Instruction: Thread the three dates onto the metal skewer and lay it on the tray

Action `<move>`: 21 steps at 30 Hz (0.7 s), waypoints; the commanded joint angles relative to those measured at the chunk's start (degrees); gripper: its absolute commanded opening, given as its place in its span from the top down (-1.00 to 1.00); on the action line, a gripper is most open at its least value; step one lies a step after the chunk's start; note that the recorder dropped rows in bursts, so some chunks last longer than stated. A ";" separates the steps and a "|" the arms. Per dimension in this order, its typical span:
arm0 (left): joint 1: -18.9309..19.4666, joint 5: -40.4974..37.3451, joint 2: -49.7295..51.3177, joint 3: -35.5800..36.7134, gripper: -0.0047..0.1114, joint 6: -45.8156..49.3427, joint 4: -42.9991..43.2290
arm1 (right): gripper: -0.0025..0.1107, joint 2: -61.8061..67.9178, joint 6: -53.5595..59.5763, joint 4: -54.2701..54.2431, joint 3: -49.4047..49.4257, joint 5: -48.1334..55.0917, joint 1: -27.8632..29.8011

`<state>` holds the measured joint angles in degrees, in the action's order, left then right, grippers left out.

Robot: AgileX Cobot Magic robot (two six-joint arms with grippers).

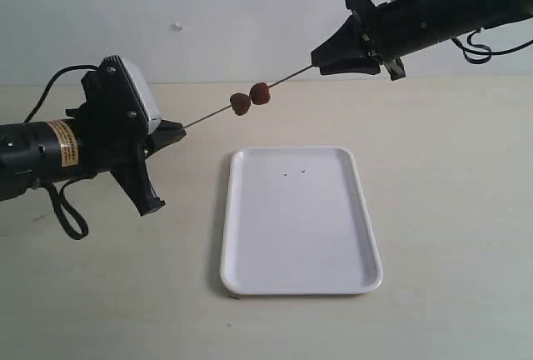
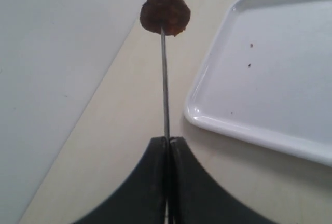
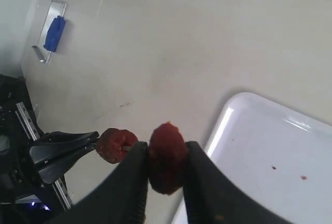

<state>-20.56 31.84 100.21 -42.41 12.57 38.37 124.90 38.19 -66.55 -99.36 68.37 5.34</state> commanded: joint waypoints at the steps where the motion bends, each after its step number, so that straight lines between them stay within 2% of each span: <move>1: -0.09 0.34 1.76 -2.30 0.92 0.88 -1.79 | 0.54 -0.22 0.04 -0.45 0.10 1.60 -0.64; 21: 0.60 -0.12 9.47 -9.96 0.92 2.63 -6.24 | 0.54 -0.22 0.04 -0.33 0.10 1.60 -0.64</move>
<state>-19.99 29.59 109.72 -51.08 16.04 34.01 124.90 38.10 -66.67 -99.36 67.63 5.34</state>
